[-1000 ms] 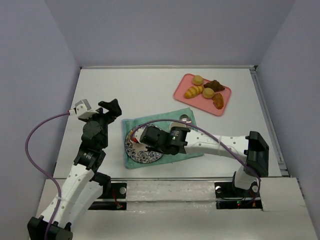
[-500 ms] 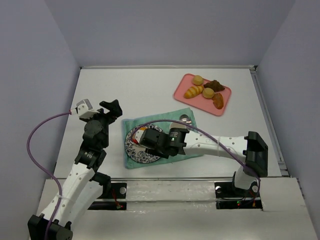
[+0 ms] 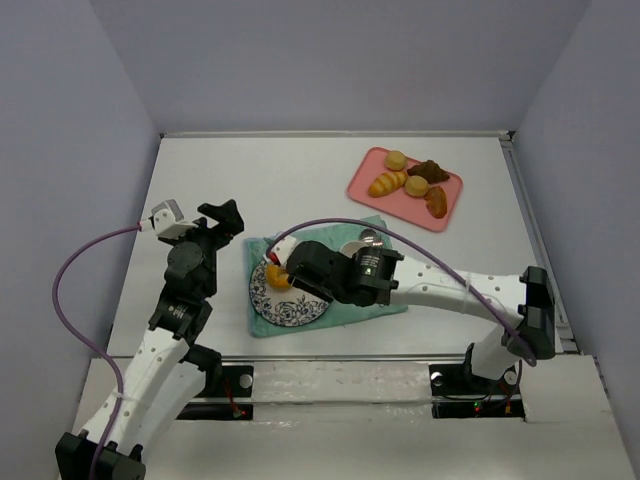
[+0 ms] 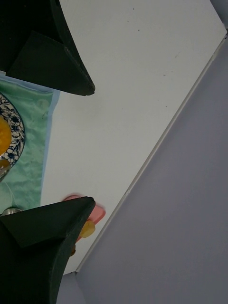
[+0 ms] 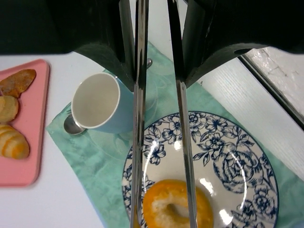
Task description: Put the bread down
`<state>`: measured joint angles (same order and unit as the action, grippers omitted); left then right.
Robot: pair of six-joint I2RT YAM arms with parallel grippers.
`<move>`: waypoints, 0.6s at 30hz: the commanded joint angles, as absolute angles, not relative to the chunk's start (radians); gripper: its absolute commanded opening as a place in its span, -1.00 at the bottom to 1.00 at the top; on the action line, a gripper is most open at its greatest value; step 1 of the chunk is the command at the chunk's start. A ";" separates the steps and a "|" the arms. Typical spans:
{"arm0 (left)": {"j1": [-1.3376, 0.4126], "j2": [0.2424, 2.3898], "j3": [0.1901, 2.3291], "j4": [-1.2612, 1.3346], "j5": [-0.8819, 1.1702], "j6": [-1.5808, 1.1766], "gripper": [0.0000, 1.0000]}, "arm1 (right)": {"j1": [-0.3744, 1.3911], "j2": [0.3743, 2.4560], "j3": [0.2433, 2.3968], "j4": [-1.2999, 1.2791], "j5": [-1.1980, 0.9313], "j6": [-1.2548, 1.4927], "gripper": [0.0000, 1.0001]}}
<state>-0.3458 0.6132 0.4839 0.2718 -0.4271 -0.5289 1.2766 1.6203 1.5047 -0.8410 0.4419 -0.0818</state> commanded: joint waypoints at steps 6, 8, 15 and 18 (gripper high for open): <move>-0.347 0.597 0.482 0.308 -0.462 -0.538 0.98 | 1.068 1.485 1.529 -0.680 0.588 0.155 -0.25; -0.347 0.598 0.482 0.308 -0.462 -0.538 0.98 | 1.025 1.467 1.511 -0.666 0.569 0.195 -0.26; -0.347 0.612 0.483 0.308 -0.460 -0.540 0.98 | 0.826 1.362 1.401 -0.614 0.607 0.365 -0.27; -0.347 0.623 0.483 0.311 -0.466 -0.541 0.98 | 0.698 1.327 1.300 -0.594 0.557 0.440 -0.27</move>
<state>-0.3458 0.6117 0.4839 0.2714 -0.4278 -0.5354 0.8185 1.3842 1.3819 -0.6662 0.5652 0.2913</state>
